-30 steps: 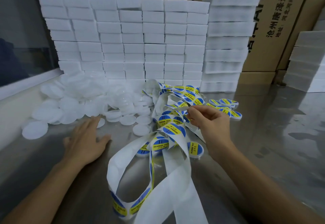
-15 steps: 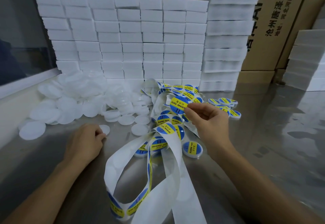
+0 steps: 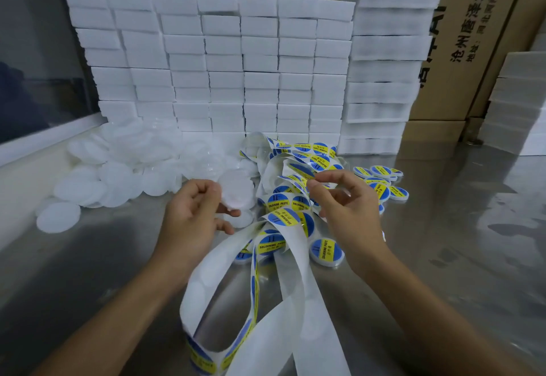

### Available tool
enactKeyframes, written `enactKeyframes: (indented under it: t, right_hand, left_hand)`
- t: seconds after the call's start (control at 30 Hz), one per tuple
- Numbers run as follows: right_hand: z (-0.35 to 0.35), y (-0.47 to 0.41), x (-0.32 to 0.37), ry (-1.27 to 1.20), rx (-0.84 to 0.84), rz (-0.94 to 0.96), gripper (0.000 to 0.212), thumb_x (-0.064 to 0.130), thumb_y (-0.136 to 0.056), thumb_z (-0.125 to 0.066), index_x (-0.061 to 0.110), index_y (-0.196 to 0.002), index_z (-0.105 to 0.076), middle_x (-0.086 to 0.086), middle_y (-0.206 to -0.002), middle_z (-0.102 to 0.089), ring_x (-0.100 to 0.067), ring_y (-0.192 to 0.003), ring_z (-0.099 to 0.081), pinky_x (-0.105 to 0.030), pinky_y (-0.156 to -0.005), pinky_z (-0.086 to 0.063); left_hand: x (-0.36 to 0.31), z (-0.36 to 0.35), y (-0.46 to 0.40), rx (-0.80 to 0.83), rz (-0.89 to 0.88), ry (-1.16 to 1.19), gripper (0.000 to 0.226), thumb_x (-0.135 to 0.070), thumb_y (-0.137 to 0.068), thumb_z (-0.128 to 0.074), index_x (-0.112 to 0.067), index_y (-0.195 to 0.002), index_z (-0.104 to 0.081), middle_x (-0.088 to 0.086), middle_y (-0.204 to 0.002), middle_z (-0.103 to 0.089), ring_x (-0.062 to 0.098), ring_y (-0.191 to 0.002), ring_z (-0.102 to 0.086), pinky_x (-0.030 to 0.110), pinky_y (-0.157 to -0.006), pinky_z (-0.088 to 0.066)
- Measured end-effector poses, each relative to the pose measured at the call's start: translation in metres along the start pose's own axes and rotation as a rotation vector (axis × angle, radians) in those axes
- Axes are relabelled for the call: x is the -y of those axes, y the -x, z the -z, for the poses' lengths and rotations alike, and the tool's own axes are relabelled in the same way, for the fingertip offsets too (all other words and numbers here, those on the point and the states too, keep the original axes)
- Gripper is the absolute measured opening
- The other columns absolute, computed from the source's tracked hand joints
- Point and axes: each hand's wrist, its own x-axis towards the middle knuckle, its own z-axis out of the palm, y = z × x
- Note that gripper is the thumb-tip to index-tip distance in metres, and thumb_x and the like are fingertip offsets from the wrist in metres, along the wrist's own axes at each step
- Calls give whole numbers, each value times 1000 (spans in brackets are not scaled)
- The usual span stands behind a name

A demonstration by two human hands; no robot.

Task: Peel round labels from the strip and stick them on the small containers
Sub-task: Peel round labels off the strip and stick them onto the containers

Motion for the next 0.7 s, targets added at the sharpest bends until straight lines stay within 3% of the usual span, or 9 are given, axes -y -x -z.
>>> enactKeyframes:
  t: [0.13, 0.27, 0.4, 0.57, 0.7]
  right_hand:
    - [-10, 9, 6, -18, 126, -3, 21, 15, -82, -77, 19, -95, -62, -1, -94, -73, -15, -77, -69, -32, -69, -57]
    - [-17, 17, 9, -113, 224, -29, 30, 2, -80, -76, 17, -95, -55, -8, -82, -76, -15, -70, -72, -20, -65, -53]
    - [-17, 17, 10, -152, 192, -57, 30, 0, -79, -76, 15, -95, -56, -9, -79, -76, -17, -68, -72, -21, -64, -54]
    - [-18, 17, 10, -158, 184, -61, 26, -1, -79, -76, 13, -96, -62, -10, -79, -75, -17, -67, -72, -22, -63, -55]
    - [-15, 14, 7, -10, 73, 29, 4, 12, -85, -74, 14, -88, -73, -5, -86, -74, -13, -69, -70, -28, -64, -56]
  left_hand:
    - [-13, -8, 11, 112, 34, 85, 14, -11, -98, -50, -3, -90, -58, 9, -70, -66, 19, -64, -67, 24, -46, -49]
    - [-17, -11, 17, 191, 79, 114, 16, -13, -97, -49, -2, -91, -58, 12, -72, -69, 24, -68, -68, 25, -48, -49]
    - [-16, -11, 16, 182, 94, 126, 8, -9, -90, -58, -3, -93, -62, 16, -75, -71, 26, -68, -70, 26, -54, -54]
    - [-12, -9, 14, 144, 137, 184, 18, -13, -65, -74, -9, -82, -70, 16, -79, -74, 22, -66, -70, 25, -63, -58]
    - [-11, -6, 12, 96, 192, 288, 13, -10, -63, -74, -10, -76, -74, 17, -81, -74, 23, -69, -72, 24, -64, -58]
